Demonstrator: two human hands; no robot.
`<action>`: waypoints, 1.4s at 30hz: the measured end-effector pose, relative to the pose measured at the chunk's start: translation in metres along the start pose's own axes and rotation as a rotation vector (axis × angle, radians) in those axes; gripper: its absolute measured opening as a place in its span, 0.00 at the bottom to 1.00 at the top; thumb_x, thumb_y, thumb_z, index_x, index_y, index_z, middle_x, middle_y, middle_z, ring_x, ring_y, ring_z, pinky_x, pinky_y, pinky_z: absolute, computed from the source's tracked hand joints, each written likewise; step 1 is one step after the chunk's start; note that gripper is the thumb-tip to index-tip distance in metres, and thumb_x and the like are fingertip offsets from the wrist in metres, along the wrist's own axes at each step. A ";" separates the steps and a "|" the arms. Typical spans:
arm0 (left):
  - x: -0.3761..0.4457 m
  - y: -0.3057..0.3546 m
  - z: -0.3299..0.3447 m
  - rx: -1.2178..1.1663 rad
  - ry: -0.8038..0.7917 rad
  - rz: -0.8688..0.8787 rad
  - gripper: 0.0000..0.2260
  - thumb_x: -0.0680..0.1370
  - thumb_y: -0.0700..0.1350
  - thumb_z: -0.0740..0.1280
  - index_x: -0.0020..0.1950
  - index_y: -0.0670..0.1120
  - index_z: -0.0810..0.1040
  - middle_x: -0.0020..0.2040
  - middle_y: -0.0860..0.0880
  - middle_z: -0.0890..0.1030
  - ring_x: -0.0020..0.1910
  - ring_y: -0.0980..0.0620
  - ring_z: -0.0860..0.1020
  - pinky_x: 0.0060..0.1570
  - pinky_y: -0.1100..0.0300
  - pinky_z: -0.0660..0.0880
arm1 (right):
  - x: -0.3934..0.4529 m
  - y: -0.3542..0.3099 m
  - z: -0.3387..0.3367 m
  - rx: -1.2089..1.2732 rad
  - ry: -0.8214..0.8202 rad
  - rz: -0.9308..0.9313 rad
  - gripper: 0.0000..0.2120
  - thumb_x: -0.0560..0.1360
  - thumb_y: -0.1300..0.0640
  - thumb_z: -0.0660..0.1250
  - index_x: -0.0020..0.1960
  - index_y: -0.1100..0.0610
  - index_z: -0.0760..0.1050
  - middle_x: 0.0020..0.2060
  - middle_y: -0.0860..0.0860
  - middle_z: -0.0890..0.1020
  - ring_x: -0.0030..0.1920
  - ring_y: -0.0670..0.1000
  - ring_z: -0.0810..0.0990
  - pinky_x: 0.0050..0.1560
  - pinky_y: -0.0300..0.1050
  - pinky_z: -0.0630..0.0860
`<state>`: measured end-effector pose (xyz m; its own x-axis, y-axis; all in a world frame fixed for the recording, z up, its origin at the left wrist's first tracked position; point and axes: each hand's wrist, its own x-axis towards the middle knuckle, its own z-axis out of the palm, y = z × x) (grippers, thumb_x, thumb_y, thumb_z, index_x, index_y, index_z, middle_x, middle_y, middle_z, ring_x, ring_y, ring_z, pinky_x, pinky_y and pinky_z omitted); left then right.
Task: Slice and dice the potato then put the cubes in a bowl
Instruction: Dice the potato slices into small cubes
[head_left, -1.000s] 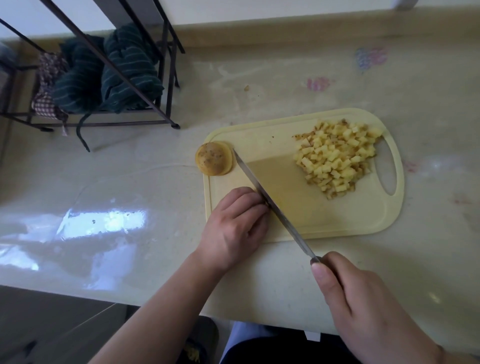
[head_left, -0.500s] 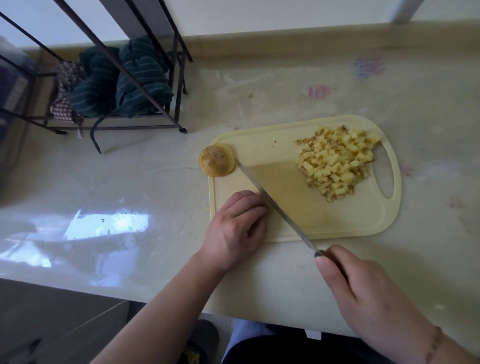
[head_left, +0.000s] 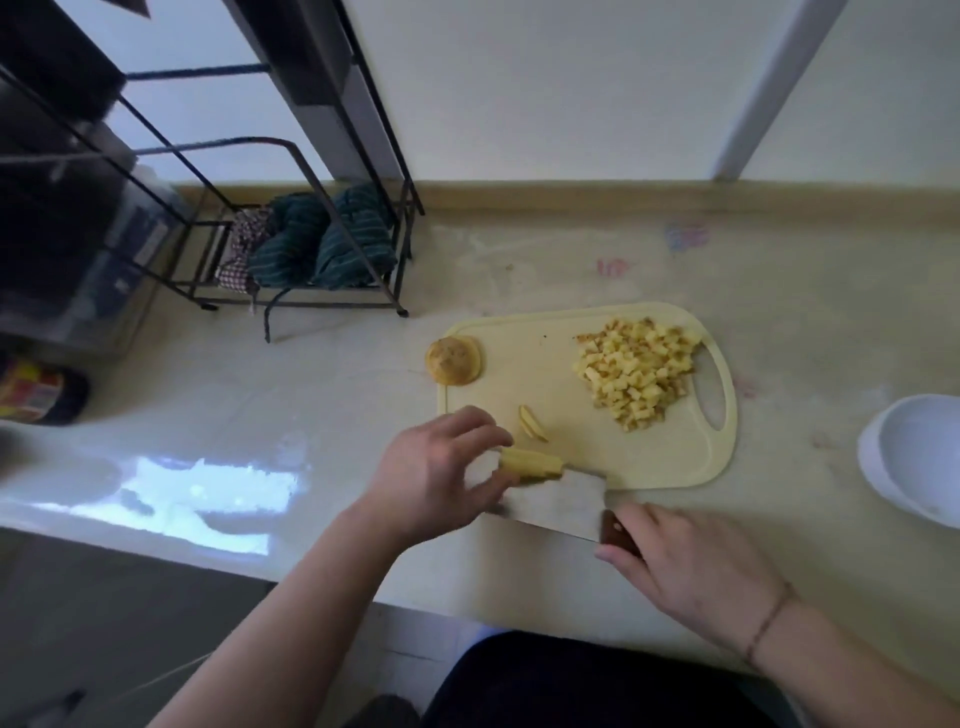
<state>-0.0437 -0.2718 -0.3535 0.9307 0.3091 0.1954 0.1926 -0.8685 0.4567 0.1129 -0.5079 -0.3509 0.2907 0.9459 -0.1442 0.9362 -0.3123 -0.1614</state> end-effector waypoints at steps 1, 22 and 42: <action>0.003 -0.003 0.007 0.050 -0.096 0.023 0.15 0.73 0.56 0.76 0.55 0.50 0.83 0.53 0.54 0.81 0.42 0.51 0.81 0.34 0.59 0.79 | 0.003 -0.002 0.003 -0.013 0.002 -0.011 0.31 0.78 0.35 0.39 0.45 0.50 0.76 0.27 0.46 0.77 0.21 0.48 0.74 0.18 0.41 0.61; 0.048 -0.031 0.037 0.201 -0.291 0.259 0.24 0.73 0.54 0.77 0.65 0.46 0.78 0.61 0.46 0.78 0.43 0.44 0.82 0.30 0.56 0.78 | -0.063 0.036 0.013 -0.094 0.190 -0.030 0.34 0.78 0.34 0.40 0.37 0.51 0.78 0.24 0.51 0.77 0.19 0.53 0.75 0.16 0.45 0.69; 0.038 0.002 0.085 0.129 0.113 -0.155 0.22 0.75 0.60 0.67 0.54 0.43 0.83 0.48 0.47 0.79 0.36 0.45 0.80 0.27 0.57 0.77 | 0.004 0.006 -0.025 1.073 -0.023 0.568 0.20 0.75 0.39 0.56 0.36 0.54 0.72 0.23 0.46 0.73 0.22 0.43 0.68 0.31 0.45 0.68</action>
<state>0.0187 -0.2946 -0.4184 0.8478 0.4776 0.2305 0.3753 -0.8474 0.3754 0.1247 -0.5041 -0.3282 0.5931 0.6519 -0.4726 0.0338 -0.6066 -0.7943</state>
